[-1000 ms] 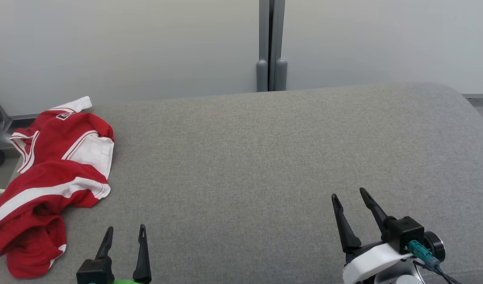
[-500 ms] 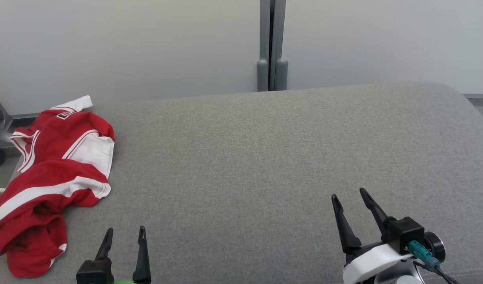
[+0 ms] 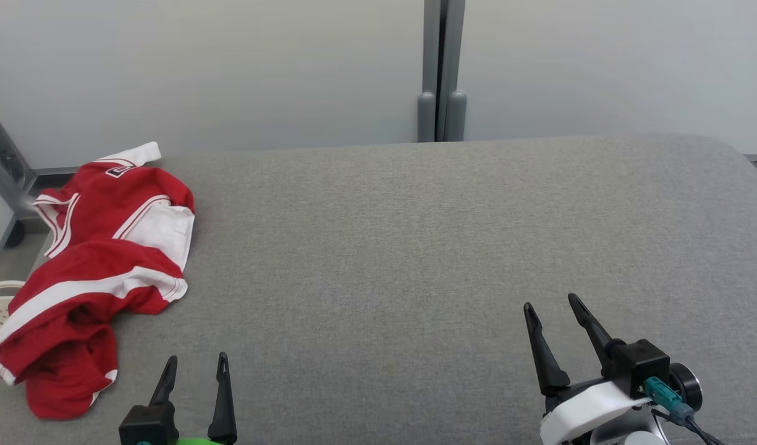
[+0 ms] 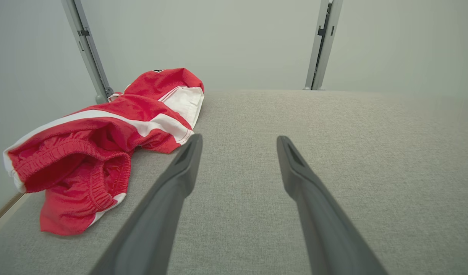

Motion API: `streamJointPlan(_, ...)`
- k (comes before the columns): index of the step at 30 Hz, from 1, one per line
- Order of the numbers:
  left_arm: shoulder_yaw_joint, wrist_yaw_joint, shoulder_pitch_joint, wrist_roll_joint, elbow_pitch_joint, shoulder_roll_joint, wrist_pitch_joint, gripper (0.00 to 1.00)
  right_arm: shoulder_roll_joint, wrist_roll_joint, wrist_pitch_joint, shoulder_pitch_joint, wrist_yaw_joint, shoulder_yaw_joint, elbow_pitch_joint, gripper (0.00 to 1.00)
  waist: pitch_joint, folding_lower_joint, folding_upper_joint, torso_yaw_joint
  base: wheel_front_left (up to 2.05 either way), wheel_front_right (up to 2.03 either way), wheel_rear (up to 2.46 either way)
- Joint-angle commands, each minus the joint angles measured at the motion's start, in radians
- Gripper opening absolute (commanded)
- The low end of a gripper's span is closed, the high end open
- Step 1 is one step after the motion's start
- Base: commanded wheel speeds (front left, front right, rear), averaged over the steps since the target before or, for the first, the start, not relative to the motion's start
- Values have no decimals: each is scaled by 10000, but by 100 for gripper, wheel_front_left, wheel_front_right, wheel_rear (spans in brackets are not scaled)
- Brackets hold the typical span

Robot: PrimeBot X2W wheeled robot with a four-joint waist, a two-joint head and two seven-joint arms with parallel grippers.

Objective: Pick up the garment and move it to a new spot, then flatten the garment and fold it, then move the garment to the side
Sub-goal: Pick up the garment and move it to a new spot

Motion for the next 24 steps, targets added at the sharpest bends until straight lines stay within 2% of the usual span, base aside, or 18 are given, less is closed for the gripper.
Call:
streamJointPlan(1,32,58,-122,-64,-21,67,12,100,-31,-7,-50,147,1,-5,-30,100,27,0,0,339,0,0,0)
streamJointPlan(5,51,72,-222,-87,-40,171,73,100,-30,26,-50,141,1,-14,-75,100,62,0,0,1062,0,0,0)
streamJointPlan(19,120,138,-295,-136,-320,523,219,100,-30,324,-50,49,1,26,-187,100,230,0,0,4264,0,0,0)
streamJointPlan(24,244,250,-168,-263,-427,478,113,100,-33,300,-50,-196,1,256,-119,100,428,0,0,4498,0,0,0)
